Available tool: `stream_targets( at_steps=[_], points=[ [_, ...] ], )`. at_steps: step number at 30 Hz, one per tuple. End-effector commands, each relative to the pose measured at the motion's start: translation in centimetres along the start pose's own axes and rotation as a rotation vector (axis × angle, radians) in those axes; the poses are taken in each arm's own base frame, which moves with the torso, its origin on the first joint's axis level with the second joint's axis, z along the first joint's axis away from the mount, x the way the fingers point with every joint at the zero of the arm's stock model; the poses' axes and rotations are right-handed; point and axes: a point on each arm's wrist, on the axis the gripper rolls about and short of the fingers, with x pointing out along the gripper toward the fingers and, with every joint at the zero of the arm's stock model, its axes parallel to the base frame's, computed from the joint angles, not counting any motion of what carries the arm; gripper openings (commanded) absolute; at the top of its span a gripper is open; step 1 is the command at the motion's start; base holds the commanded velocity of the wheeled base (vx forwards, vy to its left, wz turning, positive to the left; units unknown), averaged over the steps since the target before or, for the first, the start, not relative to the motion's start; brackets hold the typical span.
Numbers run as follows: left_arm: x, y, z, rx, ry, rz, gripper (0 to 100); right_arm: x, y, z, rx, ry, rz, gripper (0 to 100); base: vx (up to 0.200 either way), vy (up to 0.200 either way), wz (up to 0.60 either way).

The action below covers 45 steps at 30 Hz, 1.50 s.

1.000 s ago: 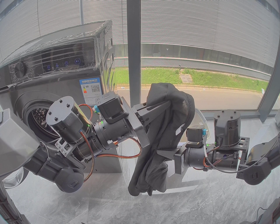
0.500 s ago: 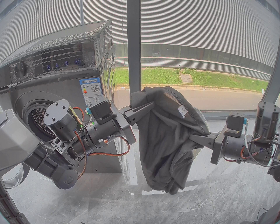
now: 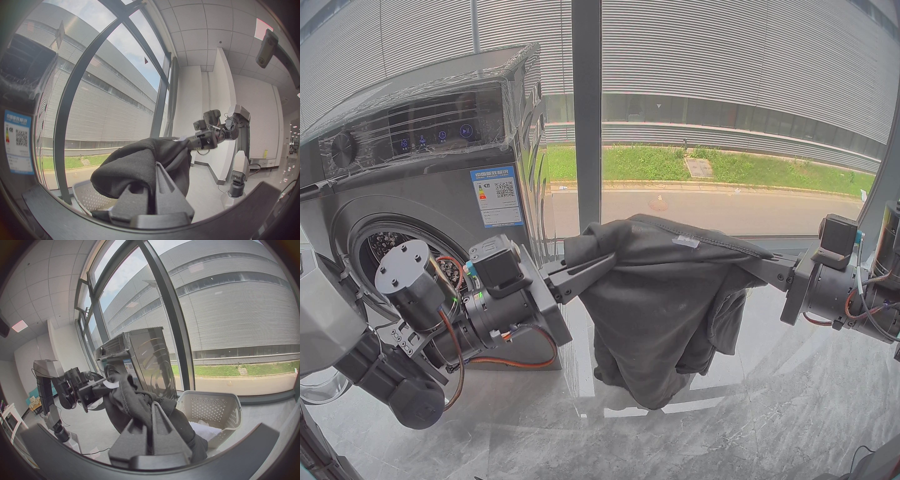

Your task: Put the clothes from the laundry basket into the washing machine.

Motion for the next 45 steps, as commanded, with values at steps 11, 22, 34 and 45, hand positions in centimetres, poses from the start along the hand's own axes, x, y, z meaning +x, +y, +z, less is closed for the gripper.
stream_targets(
  at_steps=[11,22,34,45],
  points=[
    [-1.6,0.9,0.2,0.001,0.011,0.094,0,-3.9,1.8,1.2,0.002,0.03,0.311,0,0.0,0.0,0.0],
    [-2.4,-0.2,0.2,-0.013,0.027,0.073,0,-4.7,-0.7,2.2,0.032,0.058,0.227,0,0.0,0.0,0.0],
    [-1.9,-0.8,0.3,-0.012,0.017,0.045,0,-4.8,-0.6,2.0,0.031,0.071,0.26,0,0.0,0.0,0.0],
    [-1.6,-0.7,0.9,-0.001,-0.005,0.04,0,-3.9,-0.8,0.2,0.049,0.144,0.267,0,0.0,0.0,0.0]
  ],
)
